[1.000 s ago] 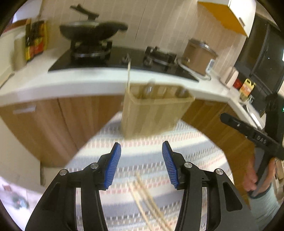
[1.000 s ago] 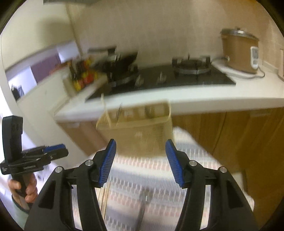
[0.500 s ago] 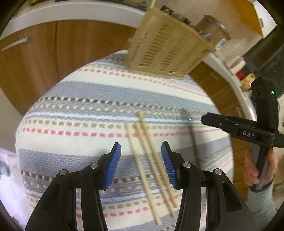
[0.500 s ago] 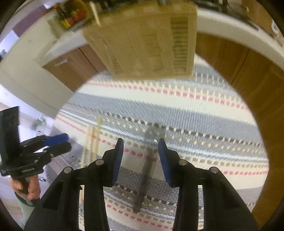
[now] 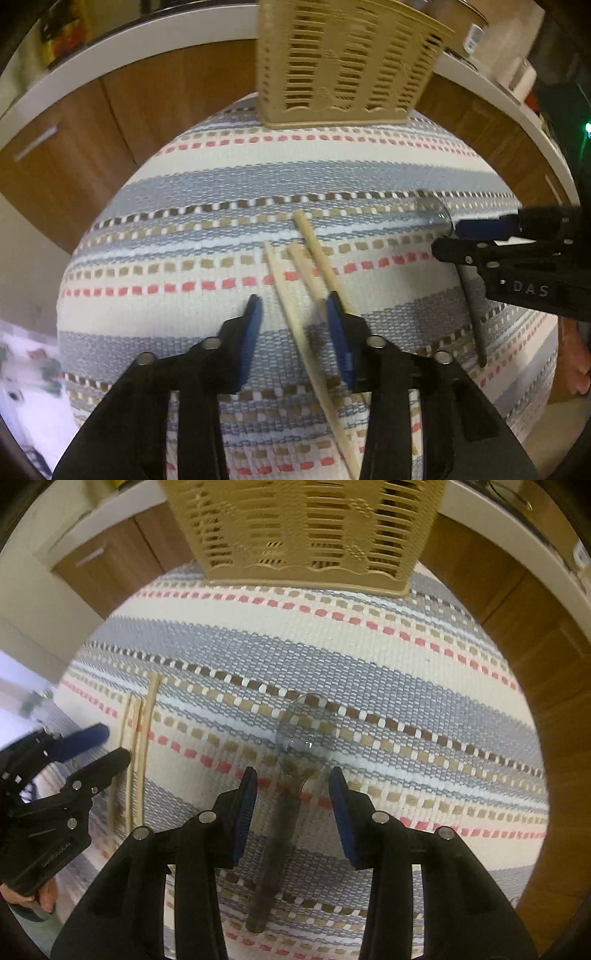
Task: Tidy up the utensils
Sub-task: 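Move both open tools back down to the chopsticks and clear spoon on the cloth, then grasp a wooden chopstick with the left tool while the right tool grasps a clear spoon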
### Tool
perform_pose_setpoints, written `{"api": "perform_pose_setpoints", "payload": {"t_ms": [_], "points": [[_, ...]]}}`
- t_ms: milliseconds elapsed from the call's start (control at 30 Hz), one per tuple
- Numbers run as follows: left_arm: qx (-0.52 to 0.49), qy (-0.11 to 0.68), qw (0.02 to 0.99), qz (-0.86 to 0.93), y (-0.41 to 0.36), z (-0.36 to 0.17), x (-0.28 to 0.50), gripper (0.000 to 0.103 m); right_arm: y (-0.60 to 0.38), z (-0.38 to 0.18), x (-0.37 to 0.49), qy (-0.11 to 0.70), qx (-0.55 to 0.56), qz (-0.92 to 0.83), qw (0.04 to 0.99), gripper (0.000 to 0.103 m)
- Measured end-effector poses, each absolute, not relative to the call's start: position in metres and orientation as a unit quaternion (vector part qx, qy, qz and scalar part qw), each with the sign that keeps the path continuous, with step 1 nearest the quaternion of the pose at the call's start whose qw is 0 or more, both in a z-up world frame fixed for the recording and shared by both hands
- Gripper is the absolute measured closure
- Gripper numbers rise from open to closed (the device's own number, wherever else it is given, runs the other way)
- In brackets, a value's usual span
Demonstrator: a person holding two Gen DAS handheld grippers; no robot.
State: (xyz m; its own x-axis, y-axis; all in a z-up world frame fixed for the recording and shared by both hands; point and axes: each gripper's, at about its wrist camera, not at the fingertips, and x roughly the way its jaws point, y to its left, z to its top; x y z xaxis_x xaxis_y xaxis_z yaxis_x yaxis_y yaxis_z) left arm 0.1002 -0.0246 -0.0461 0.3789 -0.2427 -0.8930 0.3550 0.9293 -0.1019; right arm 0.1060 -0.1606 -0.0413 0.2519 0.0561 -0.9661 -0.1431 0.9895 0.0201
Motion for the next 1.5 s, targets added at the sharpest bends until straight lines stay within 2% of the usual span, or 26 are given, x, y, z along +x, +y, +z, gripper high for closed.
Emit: {"api": "perform_pose_setpoints", "payload": {"t_ms": [67, 133, 167, 233, 433, 500, 567, 733, 1000, 1133, 1233, 1367, 1500], "points": [[0.050, 0.528, 0.826, -0.191, -0.027, -0.045, 0.100, 0.091, -0.157, -0.042, 0.106, 0.609, -0.045, 0.067, 0.789, 0.078], [0.033, 0.534, 0.822, -0.194, -0.023, -0.044, 0.102, 0.094, -0.155, -0.042, 0.106, 0.611, -0.048, 0.075, 0.787, 0.087], [0.024, 0.536, 0.821, -0.193, -0.019, -0.044, 0.103, 0.100, -0.154, -0.042, 0.106, 0.613, -0.047, 0.077, 0.785, 0.091], [0.012, 0.538, 0.822, -0.189, -0.008, -0.044, 0.103, 0.103, -0.160, -0.042, 0.108, 0.617, -0.038, 0.083, 0.782, 0.093], [-0.030, 0.552, 0.808, -0.205, 0.015, -0.045, 0.110, 0.103, -0.164, -0.040, 0.112, 0.628, -0.031, 0.092, 0.772, 0.093], [-0.054, 0.552, 0.803, -0.219, 0.018, -0.042, 0.111, 0.099, -0.163, -0.039, 0.113, 0.629, -0.032, 0.094, 0.771, 0.092], [-0.074, 0.552, 0.799, -0.229, 0.020, -0.042, 0.113, 0.090, -0.162, -0.040, 0.117, 0.629, -0.032, 0.097, 0.770, 0.092], [-0.023, 0.541, 0.816, -0.203, 0.003, -0.046, 0.112, 0.090, -0.169, -0.038, 0.120, 0.626, -0.033, 0.101, 0.772, 0.092], [0.037, 0.527, 0.830, -0.181, -0.029, -0.047, 0.109, 0.084, -0.160, -0.038, 0.113, 0.624, -0.058, 0.093, 0.774, 0.091], [0.070, 0.534, 0.825, -0.170, -0.038, -0.046, 0.122, 0.070, -0.150, -0.037, 0.115, 0.629, -0.089, 0.089, 0.767, 0.091], [0.073, 0.546, 0.815, -0.178, -0.038, -0.044, 0.127, 0.070, -0.146, -0.035, 0.114, 0.630, -0.097, 0.089, 0.765, 0.092], [0.079, 0.549, 0.811, -0.185, -0.044, -0.045, 0.125, 0.079, -0.145, -0.032, 0.114, 0.622, -0.100, 0.094, 0.771, 0.093], [0.091, 0.557, 0.803, -0.191, -0.051, -0.046, 0.122, 0.081, -0.144, -0.029, 0.114, 0.620, -0.103, 0.099, 0.771, 0.093]]}}
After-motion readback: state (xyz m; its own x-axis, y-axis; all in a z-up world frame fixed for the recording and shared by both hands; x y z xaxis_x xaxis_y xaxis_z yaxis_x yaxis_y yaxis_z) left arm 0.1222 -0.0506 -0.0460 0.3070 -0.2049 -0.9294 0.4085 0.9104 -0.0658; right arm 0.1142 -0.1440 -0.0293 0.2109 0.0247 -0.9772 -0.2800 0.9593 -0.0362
